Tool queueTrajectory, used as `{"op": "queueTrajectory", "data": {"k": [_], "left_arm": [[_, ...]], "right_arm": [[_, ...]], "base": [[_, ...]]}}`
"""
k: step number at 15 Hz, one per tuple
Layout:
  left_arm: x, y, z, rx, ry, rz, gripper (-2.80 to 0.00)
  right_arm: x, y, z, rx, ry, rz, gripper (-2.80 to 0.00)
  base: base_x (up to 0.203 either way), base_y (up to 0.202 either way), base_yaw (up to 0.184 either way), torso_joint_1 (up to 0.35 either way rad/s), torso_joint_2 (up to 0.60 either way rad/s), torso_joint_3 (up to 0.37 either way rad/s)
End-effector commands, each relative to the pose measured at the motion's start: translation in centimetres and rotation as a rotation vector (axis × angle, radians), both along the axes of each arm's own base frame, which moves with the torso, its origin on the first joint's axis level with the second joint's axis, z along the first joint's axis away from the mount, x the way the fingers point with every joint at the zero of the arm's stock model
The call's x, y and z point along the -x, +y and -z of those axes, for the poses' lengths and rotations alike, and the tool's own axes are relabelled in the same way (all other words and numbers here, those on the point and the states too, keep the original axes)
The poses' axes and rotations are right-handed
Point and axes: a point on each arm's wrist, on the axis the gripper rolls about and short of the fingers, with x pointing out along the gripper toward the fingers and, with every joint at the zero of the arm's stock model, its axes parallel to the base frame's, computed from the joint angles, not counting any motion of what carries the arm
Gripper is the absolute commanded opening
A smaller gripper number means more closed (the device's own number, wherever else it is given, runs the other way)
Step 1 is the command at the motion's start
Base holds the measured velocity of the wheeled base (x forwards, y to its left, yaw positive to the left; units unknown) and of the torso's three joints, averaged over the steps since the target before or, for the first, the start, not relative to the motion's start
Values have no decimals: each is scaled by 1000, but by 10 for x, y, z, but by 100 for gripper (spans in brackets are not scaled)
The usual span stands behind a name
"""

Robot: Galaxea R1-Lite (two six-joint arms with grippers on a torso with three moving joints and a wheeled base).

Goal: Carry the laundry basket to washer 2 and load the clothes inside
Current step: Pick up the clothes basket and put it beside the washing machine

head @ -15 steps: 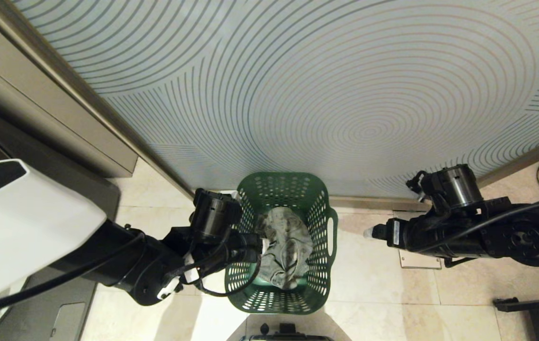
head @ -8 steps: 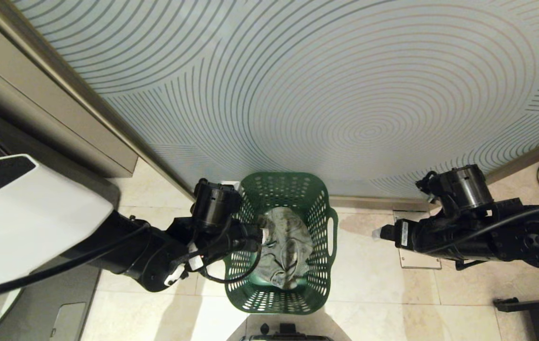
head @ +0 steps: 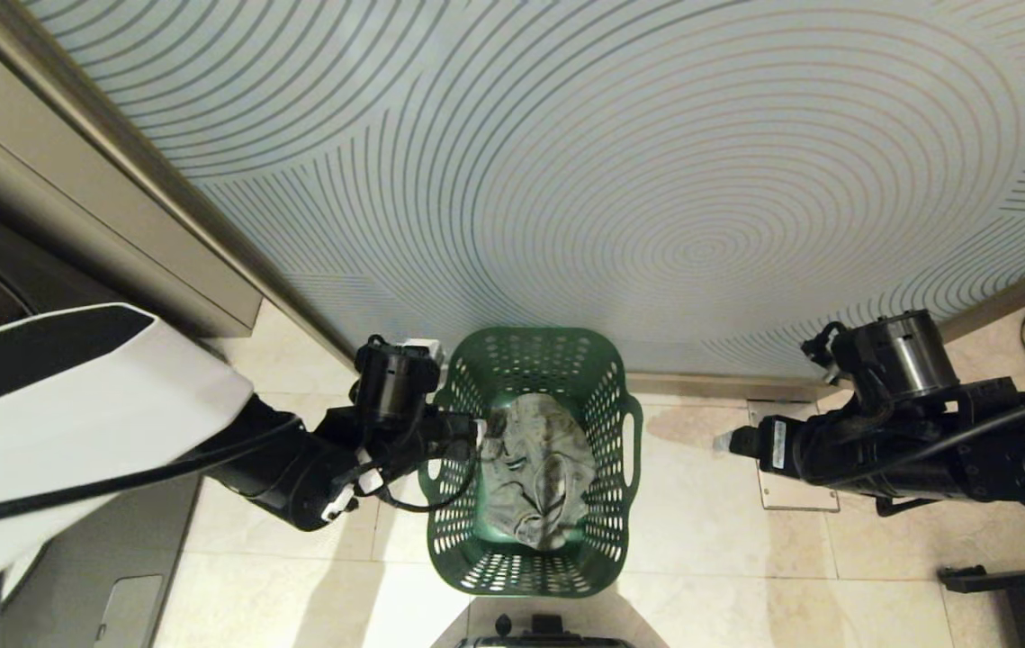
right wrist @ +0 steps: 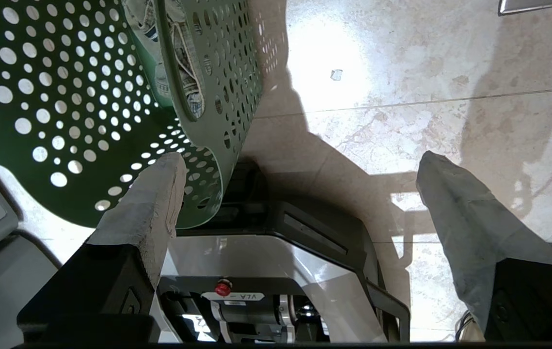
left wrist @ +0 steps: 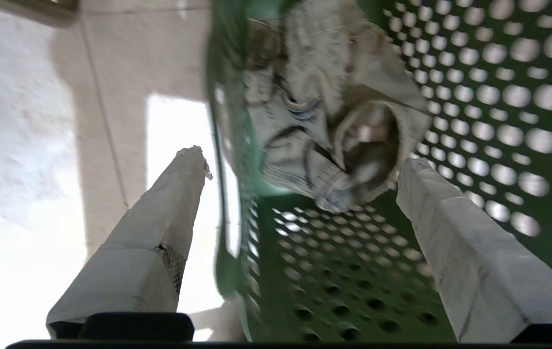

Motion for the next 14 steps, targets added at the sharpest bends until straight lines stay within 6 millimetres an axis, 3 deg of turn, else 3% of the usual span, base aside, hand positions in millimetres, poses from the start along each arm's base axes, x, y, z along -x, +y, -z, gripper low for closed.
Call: {"op": "queueTrajectory", "data": {"k": [1,9,14], "left_arm": [[-8,4,20,-19,36,-13,0],[-26,18,41,-41,-3,-22,0],[-29,16,57,-50,-13,-20,0]], "right_arm": [[2,1,-1,-3,-3,-5,0],[7,1,4,-1,13,-13,0],[-12,6,22,-8,-18,-16,0]], "base": [[0,0,0,0,0,0],[0,0,0,0,0,0],[0,0,0,0,0,0]]}}
